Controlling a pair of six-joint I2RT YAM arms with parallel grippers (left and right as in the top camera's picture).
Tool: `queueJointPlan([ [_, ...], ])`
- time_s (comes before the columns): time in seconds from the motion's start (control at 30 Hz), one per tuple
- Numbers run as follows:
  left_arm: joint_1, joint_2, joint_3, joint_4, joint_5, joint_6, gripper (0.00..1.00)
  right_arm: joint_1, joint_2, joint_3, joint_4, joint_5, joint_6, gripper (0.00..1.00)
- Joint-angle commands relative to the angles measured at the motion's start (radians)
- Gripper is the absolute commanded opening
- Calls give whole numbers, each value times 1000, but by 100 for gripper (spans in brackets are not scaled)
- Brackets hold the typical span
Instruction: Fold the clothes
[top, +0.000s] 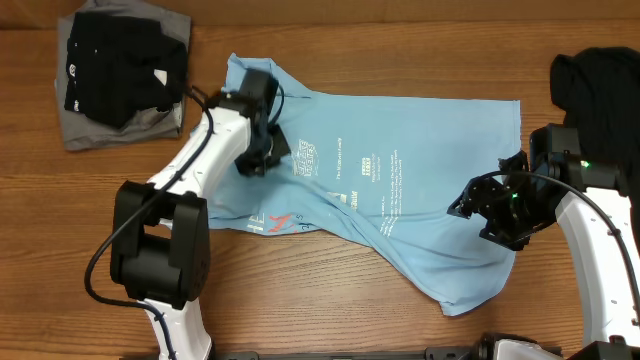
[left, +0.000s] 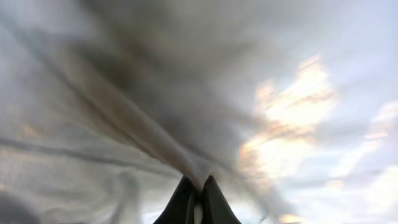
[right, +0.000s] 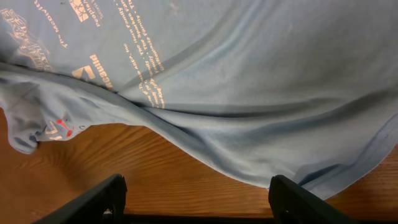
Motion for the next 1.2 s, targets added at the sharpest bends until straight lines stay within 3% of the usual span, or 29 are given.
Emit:
queueJointPlan([
  [0.0, 5, 7, 101, 19, -4, 15, 4, 5, -19, 0, 5, 16, -3, 77],
  [0.13, 5, 9, 109, 127, -26, 14, 5, 5, -19, 0, 3, 16, -3, 77],
  [0.17, 5, 11, 109, 156, -41, 15, 10, 5, -19, 0, 1, 16, -3, 77],
  [0.2, 5, 14, 109, 180, -59, 15, 25, 5, -19, 0, -1, 16, -3, 78],
  [0.3, 4, 16, 109, 225, -82, 20, 93, 5, -19, 0, -12, 15, -3, 77],
  [0.33, 4, 16, 109, 230, -81, 29, 100, 5, -19, 0, -16, 15, -3, 77],
  [0.57, 5, 11, 177, 50, -80, 55, 100, 5, -19, 0, -91, 15, 1, 77],
  [0.73, 5, 6, 243, -141, -81, 56, 100, 5, -24, -11, -174, 6, 43, 60],
  [0.97, 5, 6, 243, -225, -89, 57, 100, 14, -113, -178, -150, -15, 117, 61],
  [1.17, 5, 6, 243, -232, -88, 60, 100, 14, -227, -300, -119, -19, 196, 73],
])
